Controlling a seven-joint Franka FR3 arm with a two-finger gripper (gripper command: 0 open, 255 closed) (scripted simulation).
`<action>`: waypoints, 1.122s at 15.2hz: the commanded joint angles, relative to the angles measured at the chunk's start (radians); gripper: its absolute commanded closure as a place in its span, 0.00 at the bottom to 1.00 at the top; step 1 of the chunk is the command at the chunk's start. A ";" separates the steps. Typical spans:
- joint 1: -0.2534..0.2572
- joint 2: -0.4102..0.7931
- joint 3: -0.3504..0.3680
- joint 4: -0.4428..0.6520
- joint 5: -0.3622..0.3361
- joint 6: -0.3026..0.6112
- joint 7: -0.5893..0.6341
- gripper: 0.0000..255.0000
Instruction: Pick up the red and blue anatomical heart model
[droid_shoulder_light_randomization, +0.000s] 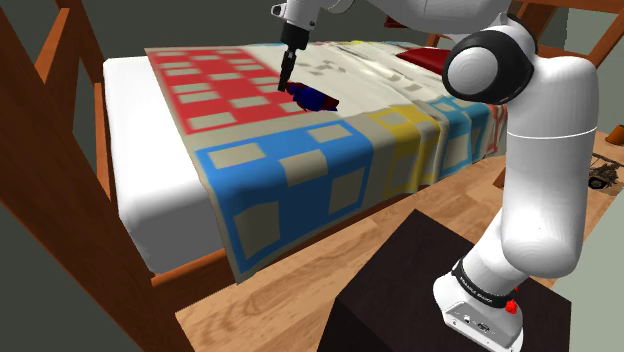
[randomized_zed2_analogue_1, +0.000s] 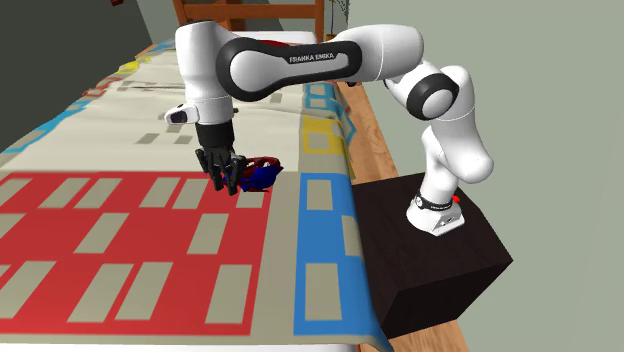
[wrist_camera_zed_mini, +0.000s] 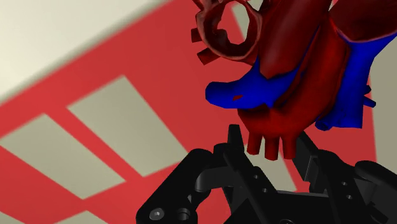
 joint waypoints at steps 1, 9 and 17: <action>0.000 0.000 0.000 -0.001 0.000 0.000 0.000 1.00; -0.004 0.009 0.000 0.040 0.000 -0.031 0.007 1.00; -0.024 0.081 0.005 0.266 0.007 -0.179 0.045 1.00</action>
